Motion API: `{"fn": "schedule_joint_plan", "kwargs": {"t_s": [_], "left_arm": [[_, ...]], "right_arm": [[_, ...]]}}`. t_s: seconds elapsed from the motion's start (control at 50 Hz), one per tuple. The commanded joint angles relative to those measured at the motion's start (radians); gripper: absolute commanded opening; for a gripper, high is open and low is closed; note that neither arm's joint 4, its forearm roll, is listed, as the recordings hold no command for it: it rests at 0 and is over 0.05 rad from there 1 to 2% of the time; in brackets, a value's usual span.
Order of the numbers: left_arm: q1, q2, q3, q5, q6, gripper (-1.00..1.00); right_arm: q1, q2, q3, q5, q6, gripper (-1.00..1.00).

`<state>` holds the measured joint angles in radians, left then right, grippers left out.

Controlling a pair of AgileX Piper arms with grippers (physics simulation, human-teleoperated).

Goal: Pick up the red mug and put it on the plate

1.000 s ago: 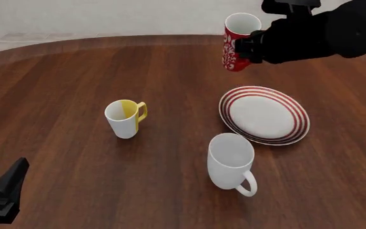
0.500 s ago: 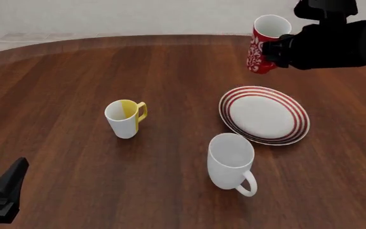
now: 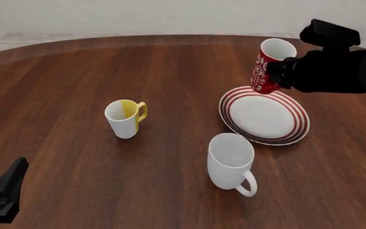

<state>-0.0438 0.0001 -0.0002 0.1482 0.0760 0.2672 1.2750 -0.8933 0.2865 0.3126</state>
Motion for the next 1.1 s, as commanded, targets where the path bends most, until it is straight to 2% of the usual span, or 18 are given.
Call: {"fn": "schedule_joint_plan", "kwargs": {"t_s": [0.02, 0.08, 0.1, 0.22, 0.26, 0.28, 0.54, 0.58, 0.62, 0.64, 0.68, 0.72, 0.84, 1.1], "left_arm": [[-0.001, 0.000, 0.000, -0.001, -0.001, 1.00], [-0.005, 0.000, 0.000, -0.003, 0.003, 1.00], [-0.005, 0.000, 0.000, -0.005, 0.003, 1.00], [-0.002, 0.000, 0.000, -0.008, 0.003, 1.00], [-0.001, 0.000, 0.000, -0.007, 0.003, 1.00], [0.000, 0.000, 0.000, -0.007, 0.002, 1.00], [0.001, 0.000, 0.000, -0.010, 0.002, 1.00], [0.002, 0.000, 0.000, -0.010, 0.002, 1.00], [0.005, 0.000, 0.000, -0.010, 0.003, 1.00], [0.006, 0.000, 0.000, -0.009, 0.003, 1.00], [0.007, 0.000, 0.000, -0.008, 0.004, 1.00], [0.008, 0.000, 0.000, -0.008, 0.004, 1.00], [0.007, 0.000, 0.000, -0.006, 0.002, 1.00], [0.010, 0.000, 0.000, -0.004, 0.002, 1.00]], "right_arm": [[0.010, -0.045, 0.129, -0.081, 0.116, -1.00], [0.012, -0.058, 0.151, -0.102, 0.140, -1.00], [0.020, -0.071, 0.162, -0.110, 0.166, -1.00], [0.011, -0.081, 0.142, -0.110, 0.190, -1.00], [-0.007, -0.061, 0.136, -0.118, 0.176, -1.00], [-0.031, -0.040, 0.126, -0.121, 0.149, -1.00], [-0.094, 0.026, 0.105, -0.151, 0.086, -1.00], [-0.117, 0.055, 0.092, -0.159, 0.062, -1.00], [-0.161, 0.081, 0.068, -0.154, -0.002, -1.00], [-0.160, 0.086, 0.072, -0.159, 0.009, -1.00], [-0.186, 0.109, 0.063, -0.166, -0.018, -1.00], [-0.186, 0.109, 0.064, -0.166, -0.014, -1.00], [-0.226, 0.137, 0.059, -0.168, -0.063, -1.00], [-0.222, 0.144, 0.088, -0.189, -0.066, -1.00]]}}
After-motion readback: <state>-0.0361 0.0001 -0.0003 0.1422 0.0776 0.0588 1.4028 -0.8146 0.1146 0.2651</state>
